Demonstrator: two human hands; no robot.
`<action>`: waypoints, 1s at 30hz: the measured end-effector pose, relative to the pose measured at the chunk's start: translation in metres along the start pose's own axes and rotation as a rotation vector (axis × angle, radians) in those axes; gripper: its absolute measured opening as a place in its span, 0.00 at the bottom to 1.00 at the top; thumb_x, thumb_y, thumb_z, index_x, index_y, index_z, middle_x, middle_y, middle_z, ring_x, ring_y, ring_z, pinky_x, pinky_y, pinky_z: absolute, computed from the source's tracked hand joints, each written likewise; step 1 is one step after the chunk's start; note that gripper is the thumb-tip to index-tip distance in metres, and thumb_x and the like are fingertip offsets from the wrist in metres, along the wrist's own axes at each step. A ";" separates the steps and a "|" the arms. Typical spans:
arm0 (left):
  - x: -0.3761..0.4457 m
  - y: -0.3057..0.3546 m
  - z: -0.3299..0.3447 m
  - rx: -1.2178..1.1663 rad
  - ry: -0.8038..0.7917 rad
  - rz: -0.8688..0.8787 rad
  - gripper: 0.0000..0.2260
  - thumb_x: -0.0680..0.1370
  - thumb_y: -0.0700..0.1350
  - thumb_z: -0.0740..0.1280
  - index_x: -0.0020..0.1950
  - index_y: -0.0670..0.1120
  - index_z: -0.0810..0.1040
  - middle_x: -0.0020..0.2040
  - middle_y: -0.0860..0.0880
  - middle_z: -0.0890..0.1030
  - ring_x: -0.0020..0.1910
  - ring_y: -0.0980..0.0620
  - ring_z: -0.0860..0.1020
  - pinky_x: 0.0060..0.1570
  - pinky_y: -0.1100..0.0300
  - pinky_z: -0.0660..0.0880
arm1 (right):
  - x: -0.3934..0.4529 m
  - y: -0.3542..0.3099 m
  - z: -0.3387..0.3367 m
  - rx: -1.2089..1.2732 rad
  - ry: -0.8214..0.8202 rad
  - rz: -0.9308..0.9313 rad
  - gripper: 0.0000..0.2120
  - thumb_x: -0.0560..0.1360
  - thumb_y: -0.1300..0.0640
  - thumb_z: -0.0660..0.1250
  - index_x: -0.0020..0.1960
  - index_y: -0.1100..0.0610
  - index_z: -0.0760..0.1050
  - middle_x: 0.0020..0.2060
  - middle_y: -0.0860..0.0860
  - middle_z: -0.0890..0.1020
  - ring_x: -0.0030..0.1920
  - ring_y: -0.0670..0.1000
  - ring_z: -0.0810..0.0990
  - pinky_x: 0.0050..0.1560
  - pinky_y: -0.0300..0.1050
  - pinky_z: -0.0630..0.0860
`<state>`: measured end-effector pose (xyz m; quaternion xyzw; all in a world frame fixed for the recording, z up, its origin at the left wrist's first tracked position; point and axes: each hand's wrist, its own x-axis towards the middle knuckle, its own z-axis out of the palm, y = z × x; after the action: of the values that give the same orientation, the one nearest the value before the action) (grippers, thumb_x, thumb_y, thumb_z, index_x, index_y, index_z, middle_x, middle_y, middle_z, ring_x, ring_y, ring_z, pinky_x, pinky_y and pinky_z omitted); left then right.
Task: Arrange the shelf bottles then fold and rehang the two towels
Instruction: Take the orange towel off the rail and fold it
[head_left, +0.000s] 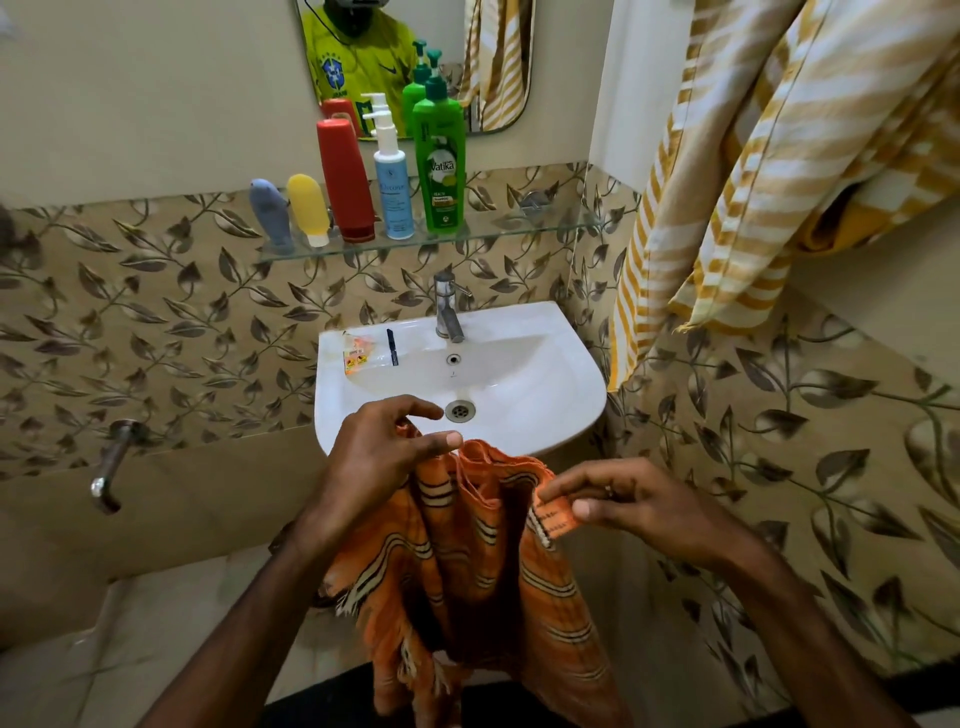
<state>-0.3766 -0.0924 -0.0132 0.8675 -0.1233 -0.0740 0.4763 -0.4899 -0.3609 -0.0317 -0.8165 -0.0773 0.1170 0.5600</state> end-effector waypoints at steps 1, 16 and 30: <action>0.000 0.002 0.002 -0.040 -0.006 -0.002 0.25 0.60 0.62 0.76 0.54 0.54 0.84 0.40 0.50 0.81 0.40 0.51 0.81 0.40 0.53 0.79 | 0.001 -0.002 0.003 -0.001 -0.020 -0.008 0.17 0.78 0.69 0.67 0.63 0.55 0.81 0.58 0.49 0.85 0.62 0.49 0.82 0.63 0.48 0.79; -0.014 0.035 0.020 -0.467 -0.323 0.022 0.24 0.64 0.47 0.79 0.60 0.54 0.82 0.46 0.46 0.77 0.45 0.49 0.79 0.49 0.55 0.78 | 0.038 -0.018 0.044 0.034 0.166 -0.250 0.08 0.73 0.63 0.75 0.51 0.58 0.84 0.56 0.51 0.83 0.62 0.52 0.80 0.61 0.55 0.79; -0.027 0.027 0.001 -0.444 -0.075 -0.056 0.04 0.72 0.39 0.75 0.45 0.43 0.87 0.42 0.44 0.87 0.43 0.45 0.86 0.41 0.53 0.81 | 0.030 -0.020 0.047 0.046 0.295 -0.249 0.05 0.71 0.64 0.76 0.43 0.56 0.85 0.49 0.50 0.81 0.54 0.47 0.80 0.51 0.42 0.80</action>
<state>-0.4063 -0.0992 0.0096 0.7412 -0.0976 -0.1443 0.6483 -0.4742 -0.3032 -0.0321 -0.7959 -0.0920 -0.0724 0.5940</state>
